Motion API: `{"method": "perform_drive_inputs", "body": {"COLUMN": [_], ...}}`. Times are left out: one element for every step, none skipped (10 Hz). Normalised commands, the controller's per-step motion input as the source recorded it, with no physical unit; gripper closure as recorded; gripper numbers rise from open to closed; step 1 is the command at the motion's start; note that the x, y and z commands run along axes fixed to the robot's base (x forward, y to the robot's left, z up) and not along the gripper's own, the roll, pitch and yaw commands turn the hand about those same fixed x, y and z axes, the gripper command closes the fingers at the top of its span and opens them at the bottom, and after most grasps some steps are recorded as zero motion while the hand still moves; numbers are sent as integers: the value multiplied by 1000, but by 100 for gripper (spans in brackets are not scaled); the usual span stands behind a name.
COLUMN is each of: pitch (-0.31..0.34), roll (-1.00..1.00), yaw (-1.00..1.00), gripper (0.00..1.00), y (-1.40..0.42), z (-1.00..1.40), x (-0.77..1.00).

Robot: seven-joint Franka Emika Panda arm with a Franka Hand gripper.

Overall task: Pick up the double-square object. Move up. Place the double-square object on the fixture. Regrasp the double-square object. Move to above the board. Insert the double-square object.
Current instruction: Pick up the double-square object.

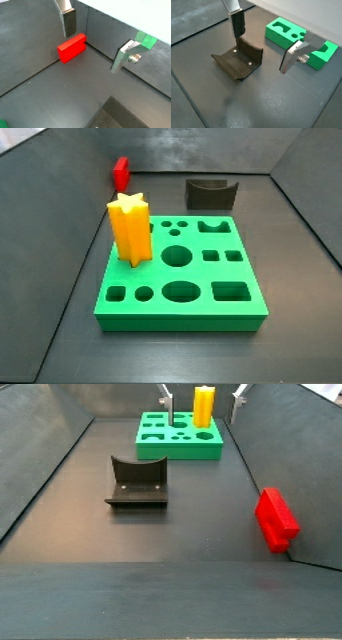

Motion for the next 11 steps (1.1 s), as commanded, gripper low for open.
{"method": "perform_drive_inputs", "body": {"pitch": [0,-114,-179,-210,-241,-250,-243,-226,-187,-207,-241], "roll": [0,46,0,21,44,126,163,164,131,110,0], "yaw": [0,63,23,0,0,0,0,0,0,0,0], "gripper": [0,0,0,0,0,0,0,0,0,0,0], "y": [29,426,623,571,449,191,91,20,60,109,191], "z": [0,-386,-549,-606,-640,-663,-649,-666,-714,-669,-614], "x": [-3,-783,-983,-1000,-1000,-1000,-997,-894,-717,-794,-511]}}
